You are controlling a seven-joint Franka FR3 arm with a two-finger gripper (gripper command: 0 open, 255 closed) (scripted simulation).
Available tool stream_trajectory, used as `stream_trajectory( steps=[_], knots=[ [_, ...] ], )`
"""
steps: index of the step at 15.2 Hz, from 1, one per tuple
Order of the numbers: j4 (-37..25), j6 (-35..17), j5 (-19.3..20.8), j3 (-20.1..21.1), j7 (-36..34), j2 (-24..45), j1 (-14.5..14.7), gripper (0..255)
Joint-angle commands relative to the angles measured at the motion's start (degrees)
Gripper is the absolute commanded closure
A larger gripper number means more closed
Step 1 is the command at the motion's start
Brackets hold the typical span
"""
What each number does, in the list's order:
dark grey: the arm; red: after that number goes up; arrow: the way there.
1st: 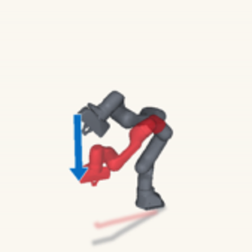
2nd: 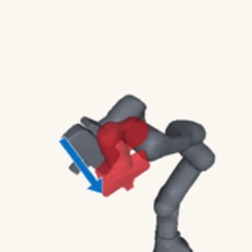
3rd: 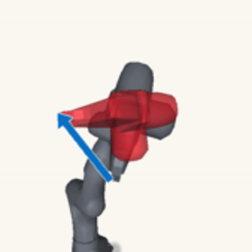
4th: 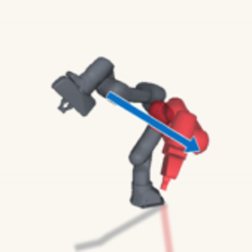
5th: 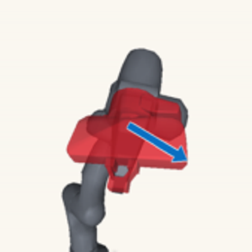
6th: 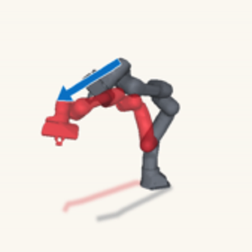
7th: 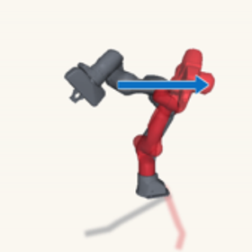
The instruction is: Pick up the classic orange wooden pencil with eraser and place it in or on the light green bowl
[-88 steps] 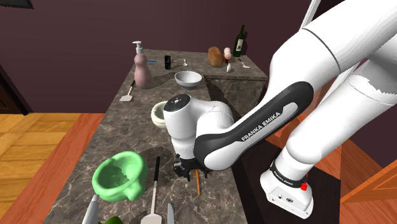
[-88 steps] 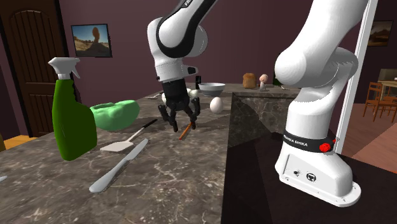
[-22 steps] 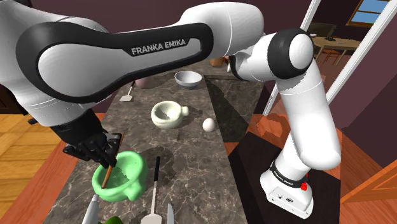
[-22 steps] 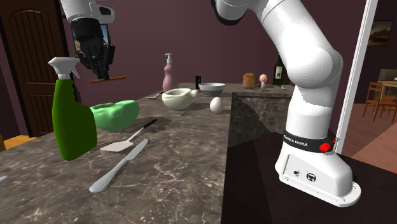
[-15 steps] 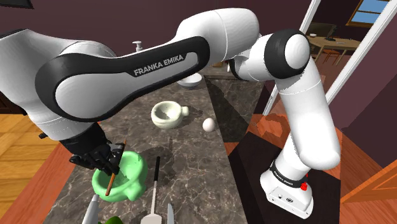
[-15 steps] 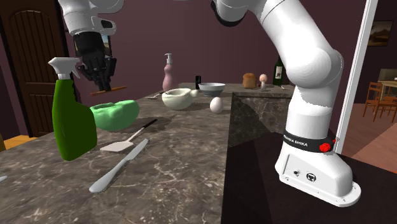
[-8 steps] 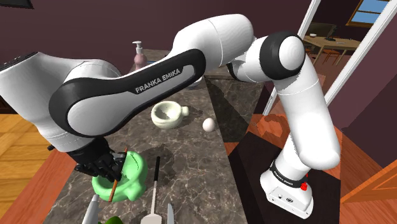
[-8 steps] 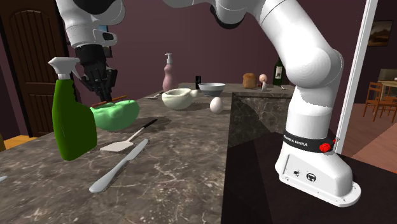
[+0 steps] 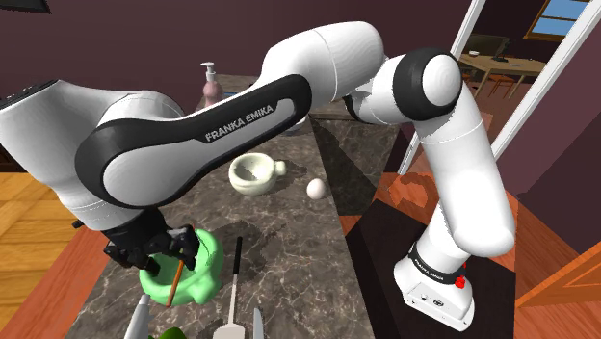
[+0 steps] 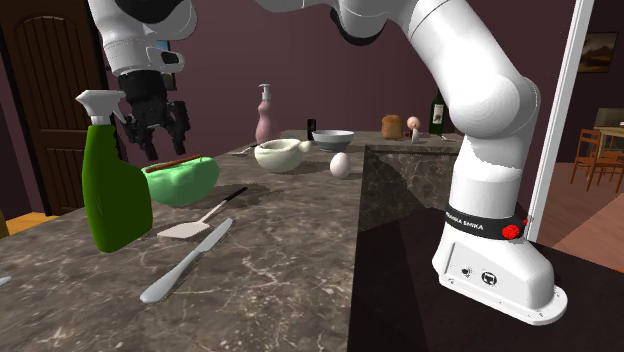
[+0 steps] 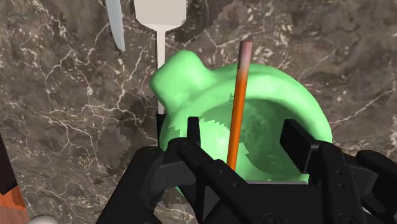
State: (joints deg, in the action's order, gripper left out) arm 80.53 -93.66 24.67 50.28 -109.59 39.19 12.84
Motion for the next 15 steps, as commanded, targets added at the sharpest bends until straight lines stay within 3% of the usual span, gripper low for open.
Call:
stream_trajectory(
  steps=[1, 4, 8, 15],
  knots=[
    [0.0, 0.0, 0.0, 0.0, 0.0, 0.0, 0.0, 0],
    [0.0, 0.0, 0.0, 0.0, 0.0, 0.0, 0.0, 0],
    [-9.9, 7.9, 0.0, -0.3, 1.1, 1.0, 3.3, 0],
    [-9.9, 7.9, 0.0, -0.3, 1.1, 1.0, 3.3, 0]
  ],
)
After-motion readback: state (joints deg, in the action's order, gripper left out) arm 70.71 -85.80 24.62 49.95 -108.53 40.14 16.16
